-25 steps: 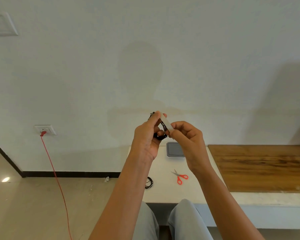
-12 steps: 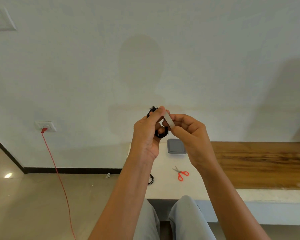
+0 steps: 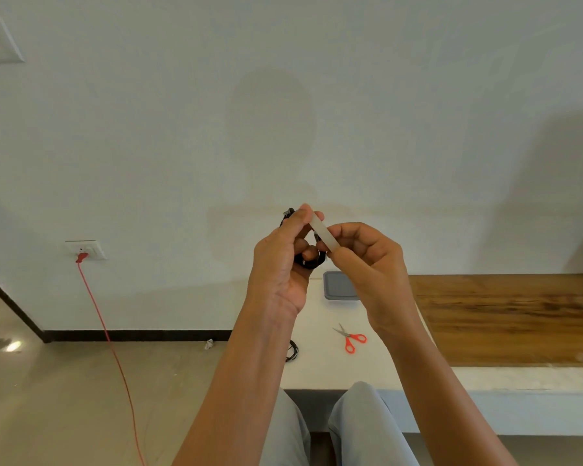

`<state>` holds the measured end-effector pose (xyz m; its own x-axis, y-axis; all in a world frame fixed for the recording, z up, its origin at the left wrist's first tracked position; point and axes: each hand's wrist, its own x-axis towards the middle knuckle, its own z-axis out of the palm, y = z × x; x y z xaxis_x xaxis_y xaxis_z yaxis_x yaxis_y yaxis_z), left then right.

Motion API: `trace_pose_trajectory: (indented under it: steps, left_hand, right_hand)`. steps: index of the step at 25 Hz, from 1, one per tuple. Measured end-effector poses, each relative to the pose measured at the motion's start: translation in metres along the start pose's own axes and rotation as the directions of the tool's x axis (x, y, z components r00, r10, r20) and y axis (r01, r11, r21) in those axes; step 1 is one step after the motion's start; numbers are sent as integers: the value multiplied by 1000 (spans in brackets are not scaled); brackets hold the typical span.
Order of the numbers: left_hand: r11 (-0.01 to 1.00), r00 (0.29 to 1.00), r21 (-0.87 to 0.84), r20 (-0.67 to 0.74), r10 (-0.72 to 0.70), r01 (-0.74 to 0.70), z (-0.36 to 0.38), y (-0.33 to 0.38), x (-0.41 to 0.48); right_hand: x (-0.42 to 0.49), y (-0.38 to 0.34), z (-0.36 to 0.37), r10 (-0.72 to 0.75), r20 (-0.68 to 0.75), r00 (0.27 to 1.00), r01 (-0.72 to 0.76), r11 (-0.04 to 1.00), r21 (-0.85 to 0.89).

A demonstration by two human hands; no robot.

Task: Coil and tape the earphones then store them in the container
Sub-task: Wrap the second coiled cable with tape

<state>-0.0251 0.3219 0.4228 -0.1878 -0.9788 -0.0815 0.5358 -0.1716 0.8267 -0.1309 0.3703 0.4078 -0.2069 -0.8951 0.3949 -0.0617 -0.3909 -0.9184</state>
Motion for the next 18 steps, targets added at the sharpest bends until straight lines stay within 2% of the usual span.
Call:
trace_pose_trajectory:
  steps: [6, 14, 18]
  left_hand:
    - [987, 993, -120, 56, -103, 110, 1, 6, -1]
    - [982, 995, -157, 24, -98, 101, 1, 6, 1]
    - [979, 994, -173, 2, -110, 108, -3, 0, 6]
  right_hand:
    - [0, -4, -4, 3, 15, 1000, -3, 1000, -24]
    - [-1, -1, 0, 29, -2, 1000, -29, 1000, 10]
    - [3, -3, 3, 91, 8, 996, -91, 991, 94]
